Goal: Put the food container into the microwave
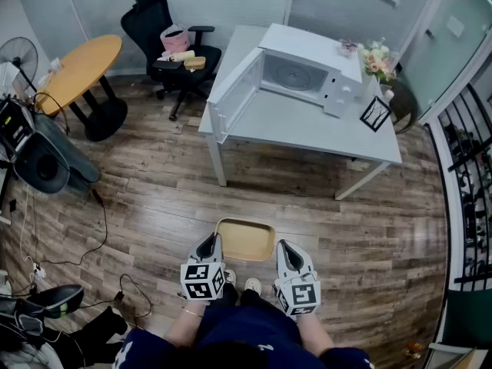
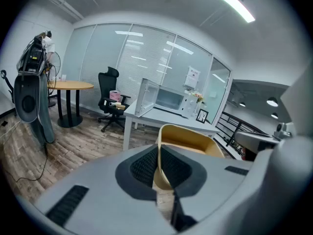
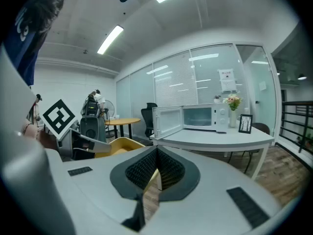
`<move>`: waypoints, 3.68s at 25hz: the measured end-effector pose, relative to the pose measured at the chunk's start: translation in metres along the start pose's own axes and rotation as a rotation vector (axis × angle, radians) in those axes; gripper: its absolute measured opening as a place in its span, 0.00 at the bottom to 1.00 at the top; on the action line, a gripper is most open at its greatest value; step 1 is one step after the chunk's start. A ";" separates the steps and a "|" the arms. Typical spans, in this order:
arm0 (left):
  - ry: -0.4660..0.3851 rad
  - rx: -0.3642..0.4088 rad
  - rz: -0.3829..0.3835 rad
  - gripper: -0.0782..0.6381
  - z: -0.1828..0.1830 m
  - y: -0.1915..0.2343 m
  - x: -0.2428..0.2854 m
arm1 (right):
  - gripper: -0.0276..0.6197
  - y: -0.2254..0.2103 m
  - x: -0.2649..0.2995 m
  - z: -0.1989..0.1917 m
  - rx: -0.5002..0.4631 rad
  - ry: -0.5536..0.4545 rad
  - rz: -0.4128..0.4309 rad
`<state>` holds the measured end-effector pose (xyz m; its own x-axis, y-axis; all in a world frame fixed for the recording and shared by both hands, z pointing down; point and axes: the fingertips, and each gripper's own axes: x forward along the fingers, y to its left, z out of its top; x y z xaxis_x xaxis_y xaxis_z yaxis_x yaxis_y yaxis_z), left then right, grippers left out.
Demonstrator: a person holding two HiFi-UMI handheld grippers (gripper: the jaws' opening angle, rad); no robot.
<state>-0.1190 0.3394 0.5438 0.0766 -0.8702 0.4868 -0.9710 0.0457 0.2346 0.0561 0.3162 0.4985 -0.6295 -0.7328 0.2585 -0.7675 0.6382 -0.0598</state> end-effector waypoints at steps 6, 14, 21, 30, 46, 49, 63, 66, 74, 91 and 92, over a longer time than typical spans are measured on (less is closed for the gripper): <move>-0.022 0.009 -0.007 0.13 0.002 0.002 -0.012 | 0.05 -0.008 -0.018 -0.004 -0.003 0.005 -0.060; -0.032 0.009 -0.023 0.13 0.003 0.006 -0.012 | 0.06 -0.002 -0.013 -0.009 0.028 0.003 -0.077; -0.041 0.029 -0.063 0.13 0.010 0.003 -0.007 | 0.40 -0.009 -0.012 -0.009 0.086 -0.019 -0.103; -0.052 0.034 -0.105 0.13 0.016 0.012 -0.001 | 0.66 -0.005 -0.009 -0.016 0.094 0.005 -0.149; 0.007 0.043 -0.180 0.13 0.008 0.035 0.016 | 0.67 0.013 -0.004 -0.051 0.151 0.093 -0.231; 0.008 0.046 -0.171 0.13 0.011 0.036 0.026 | 0.66 0.005 0.008 -0.049 0.150 0.094 -0.217; -0.036 0.034 -0.091 0.13 0.061 0.035 0.094 | 0.62 -0.062 0.091 -0.022 0.119 0.085 -0.137; -0.047 0.026 -0.078 0.13 0.075 0.029 0.115 | 0.62 -0.086 0.110 -0.010 0.106 0.074 -0.130; -0.051 0.008 -0.034 0.13 0.095 0.014 0.164 | 0.62 -0.138 0.159 0.001 0.098 0.074 -0.078; -0.022 -0.001 -0.036 0.13 0.111 -0.012 0.224 | 0.61 -0.192 0.198 0.011 0.127 0.085 -0.055; -0.019 0.002 -0.043 0.13 0.112 -0.014 0.228 | 0.61 -0.194 0.197 0.010 0.134 0.089 -0.060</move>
<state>-0.1130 0.0855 0.5570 0.1137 -0.8803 0.4606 -0.9675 0.0074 0.2529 0.0800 0.0454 0.5514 -0.5731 -0.7413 0.3494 -0.8166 0.5522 -0.1680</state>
